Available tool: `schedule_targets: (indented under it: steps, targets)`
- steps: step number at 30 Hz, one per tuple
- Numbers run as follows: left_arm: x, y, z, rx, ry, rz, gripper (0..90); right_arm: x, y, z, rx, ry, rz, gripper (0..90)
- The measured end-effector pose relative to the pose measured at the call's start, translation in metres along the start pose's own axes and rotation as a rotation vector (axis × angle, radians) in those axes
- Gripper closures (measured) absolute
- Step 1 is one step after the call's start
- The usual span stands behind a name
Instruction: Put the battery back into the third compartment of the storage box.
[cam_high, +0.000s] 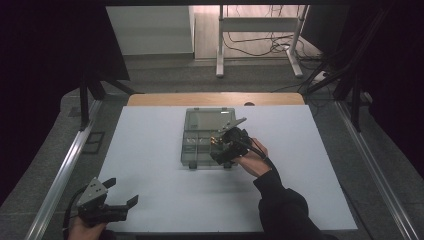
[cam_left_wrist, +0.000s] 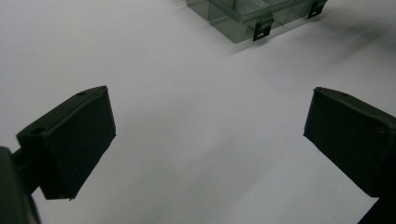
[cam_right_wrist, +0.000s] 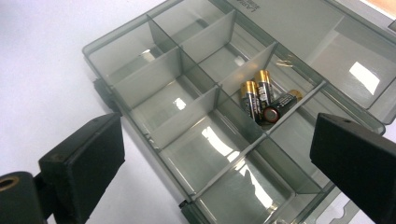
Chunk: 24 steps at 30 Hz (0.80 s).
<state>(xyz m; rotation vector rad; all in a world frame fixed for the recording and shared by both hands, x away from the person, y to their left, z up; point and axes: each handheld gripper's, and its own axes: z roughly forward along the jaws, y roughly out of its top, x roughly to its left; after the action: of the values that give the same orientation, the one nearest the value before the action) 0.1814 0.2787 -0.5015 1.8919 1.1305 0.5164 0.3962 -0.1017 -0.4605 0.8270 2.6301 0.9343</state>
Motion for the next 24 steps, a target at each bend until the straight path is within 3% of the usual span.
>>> schedule_targets:
  steps: [24]
  targets:
    - [0.001, 0.000, -0.001, -0.006, -0.005, -0.009, 2.4, 0.010, -0.018, -0.033, -0.043, -0.026, -0.010, 1.7]
